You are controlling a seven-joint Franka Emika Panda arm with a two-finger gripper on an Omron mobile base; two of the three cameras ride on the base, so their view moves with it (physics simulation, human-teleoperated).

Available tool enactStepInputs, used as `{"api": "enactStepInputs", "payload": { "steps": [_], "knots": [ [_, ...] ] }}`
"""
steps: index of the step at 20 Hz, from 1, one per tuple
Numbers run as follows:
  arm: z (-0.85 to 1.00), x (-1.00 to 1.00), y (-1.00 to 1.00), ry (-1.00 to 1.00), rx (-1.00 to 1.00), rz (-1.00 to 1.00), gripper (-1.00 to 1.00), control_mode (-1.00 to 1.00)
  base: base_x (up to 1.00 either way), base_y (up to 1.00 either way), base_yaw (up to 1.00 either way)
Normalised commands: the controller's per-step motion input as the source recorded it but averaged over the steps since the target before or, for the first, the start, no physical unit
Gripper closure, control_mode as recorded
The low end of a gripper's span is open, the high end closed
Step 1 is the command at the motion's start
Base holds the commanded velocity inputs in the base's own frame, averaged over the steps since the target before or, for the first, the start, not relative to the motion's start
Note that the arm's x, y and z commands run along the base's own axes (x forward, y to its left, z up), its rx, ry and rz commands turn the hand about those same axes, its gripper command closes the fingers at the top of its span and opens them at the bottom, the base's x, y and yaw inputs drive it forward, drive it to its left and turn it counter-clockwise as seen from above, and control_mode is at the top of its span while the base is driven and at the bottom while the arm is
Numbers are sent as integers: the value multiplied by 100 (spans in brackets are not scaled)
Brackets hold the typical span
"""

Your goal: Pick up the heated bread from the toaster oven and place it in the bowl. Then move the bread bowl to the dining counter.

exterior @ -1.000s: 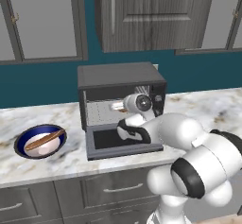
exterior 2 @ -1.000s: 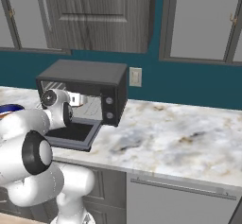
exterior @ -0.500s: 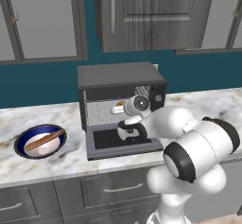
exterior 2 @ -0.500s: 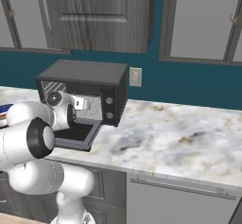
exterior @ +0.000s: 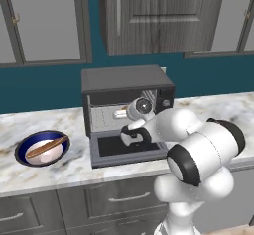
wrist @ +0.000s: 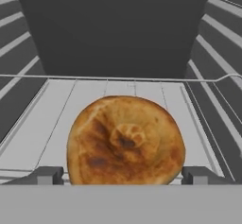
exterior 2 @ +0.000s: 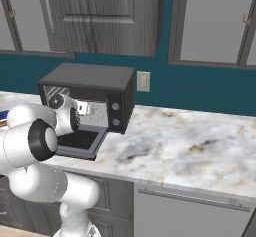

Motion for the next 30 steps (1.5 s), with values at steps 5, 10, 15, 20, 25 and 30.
{"api": "enactStepInputs", "payload": {
  "steps": [5, 10, 15, 20, 25, 30],
  "knots": [
    [-24, 9, 0, 9, 0, 0, 100, -100, 0, 0, 0],
    [2, -36, 0, 0, 0, 0, 100, -100, 0, 0, 0],
    [12, -48, -5, -4, 0, 0, 100, -100, 0, 0, 0],
    [27, -82, -7, -7, 0, 0, 100, -100, 0, 0, 0],
    [56, -76, 0, -3, 0, 1, 100, -100, 0, 0, 0],
    [62, -72, -1, 4, 0, 1, 100, -100, 0, 0, 0]
  ]
}}
